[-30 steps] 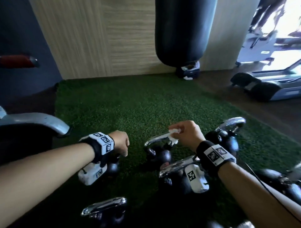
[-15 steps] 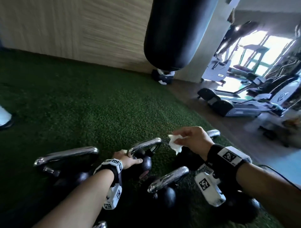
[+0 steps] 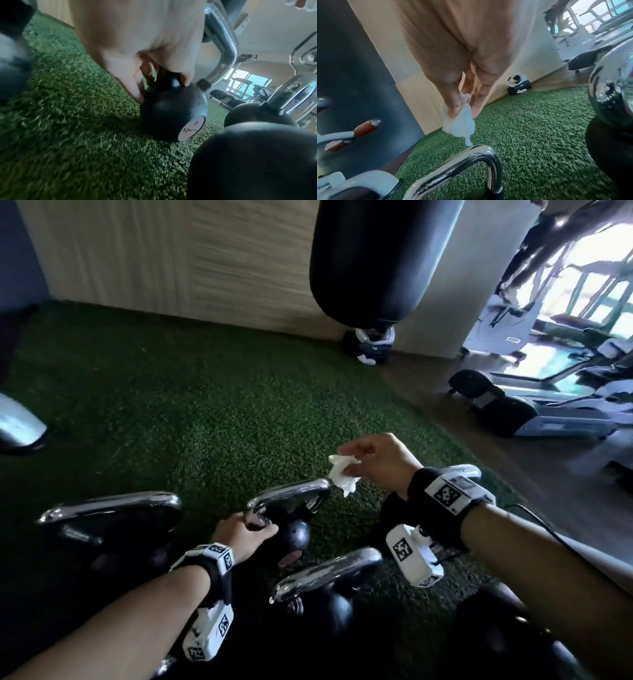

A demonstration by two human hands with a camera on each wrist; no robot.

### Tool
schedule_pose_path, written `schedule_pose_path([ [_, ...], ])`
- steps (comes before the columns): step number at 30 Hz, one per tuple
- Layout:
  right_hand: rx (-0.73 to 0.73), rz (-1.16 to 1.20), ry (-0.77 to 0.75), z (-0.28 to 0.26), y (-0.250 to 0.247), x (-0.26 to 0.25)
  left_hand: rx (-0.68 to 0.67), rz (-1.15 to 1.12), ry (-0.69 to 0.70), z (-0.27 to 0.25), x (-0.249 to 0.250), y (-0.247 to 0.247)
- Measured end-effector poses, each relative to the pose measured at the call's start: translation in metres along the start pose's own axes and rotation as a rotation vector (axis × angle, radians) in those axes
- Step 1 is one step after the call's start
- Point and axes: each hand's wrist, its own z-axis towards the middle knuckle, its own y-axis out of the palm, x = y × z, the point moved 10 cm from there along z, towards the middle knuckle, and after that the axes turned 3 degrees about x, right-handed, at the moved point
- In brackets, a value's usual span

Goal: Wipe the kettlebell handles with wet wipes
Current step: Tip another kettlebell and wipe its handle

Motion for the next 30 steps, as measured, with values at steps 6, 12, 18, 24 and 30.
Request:
schedule_pose_path([
  [6, -0.101, -0.171, -0.175, 0.013, 0.004, 0.013, 0.047, 0.023, -0.037, -0.004, -0.026, 0.008],
  [12, -0.141, -0.084, -0.394, 0.033, 0.029, -0.009, 0.099, 0.044, 0.017, 0.003, -0.014, -0.002],
  [18, -0.201, -0.045, -0.475, 0.034, 0.067, -0.018, 0.130, 0.061, 0.005, -0.002, -0.015, 0.000],
  [24, -0.271, -0.168, -0.618, 0.018, 0.098, -0.036, 0.159, 0.134, -0.039, -0.010, -0.005, -0.001],
  [30, -0.326, -0.320, -0.579, 0.023, 0.105, -0.020, 0.145, 0.177, -0.084, -0.014, -0.008, -0.001],
])
